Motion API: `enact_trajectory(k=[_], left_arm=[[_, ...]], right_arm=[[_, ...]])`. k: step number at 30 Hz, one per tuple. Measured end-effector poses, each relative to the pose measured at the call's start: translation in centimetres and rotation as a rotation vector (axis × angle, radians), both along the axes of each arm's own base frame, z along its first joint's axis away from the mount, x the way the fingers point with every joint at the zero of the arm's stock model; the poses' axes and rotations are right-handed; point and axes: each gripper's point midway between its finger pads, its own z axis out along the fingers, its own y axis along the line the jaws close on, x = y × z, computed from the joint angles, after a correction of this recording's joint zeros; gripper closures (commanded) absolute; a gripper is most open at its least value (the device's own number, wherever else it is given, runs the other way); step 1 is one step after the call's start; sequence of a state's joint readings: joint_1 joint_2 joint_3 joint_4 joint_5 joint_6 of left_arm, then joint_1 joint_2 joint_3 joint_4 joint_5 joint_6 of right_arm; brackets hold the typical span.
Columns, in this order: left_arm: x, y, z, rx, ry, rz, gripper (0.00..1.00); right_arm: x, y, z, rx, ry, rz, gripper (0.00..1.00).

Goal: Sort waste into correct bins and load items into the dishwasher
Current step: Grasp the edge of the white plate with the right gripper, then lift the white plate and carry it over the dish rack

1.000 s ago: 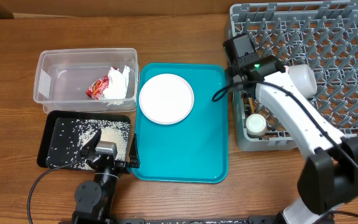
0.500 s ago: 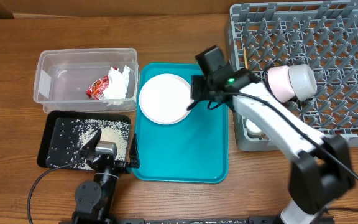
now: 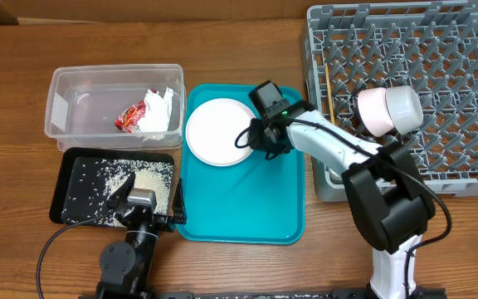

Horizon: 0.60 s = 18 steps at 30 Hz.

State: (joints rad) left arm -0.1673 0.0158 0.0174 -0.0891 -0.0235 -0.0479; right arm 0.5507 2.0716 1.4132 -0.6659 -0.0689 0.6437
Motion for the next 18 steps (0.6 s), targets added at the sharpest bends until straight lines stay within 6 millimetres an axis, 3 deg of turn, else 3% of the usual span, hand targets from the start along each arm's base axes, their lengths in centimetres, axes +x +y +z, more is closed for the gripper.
enact_trajectory(k=[6, 10, 13, 18], left_arm=[[0.0, 0.0, 0.0, 0.0, 0.0, 0.0, 0.0], [0.0, 0.0, 0.0, 0.0, 0.0, 0.0, 0.0], [0.0, 0.0, 0.0, 0.0, 0.0, 0.0, 0.0], [0.0, 0.0, 0.0, 0.0, 0.0, 0.0, 0.0]], right_arm=[[-0.8, -0.5, 0.1, -0.013, 0.04, -0.018, 0.96], [-0.7, -1.8, 2.2, -0.049, 0.001, -0.015, 0.96], [0.5, -3.5, 7.2, -0.069, -0.136, -0.021, 0.96], [1.8, -9.0, 20.9, -0.126, -0.516, -0.104, 0.96]])
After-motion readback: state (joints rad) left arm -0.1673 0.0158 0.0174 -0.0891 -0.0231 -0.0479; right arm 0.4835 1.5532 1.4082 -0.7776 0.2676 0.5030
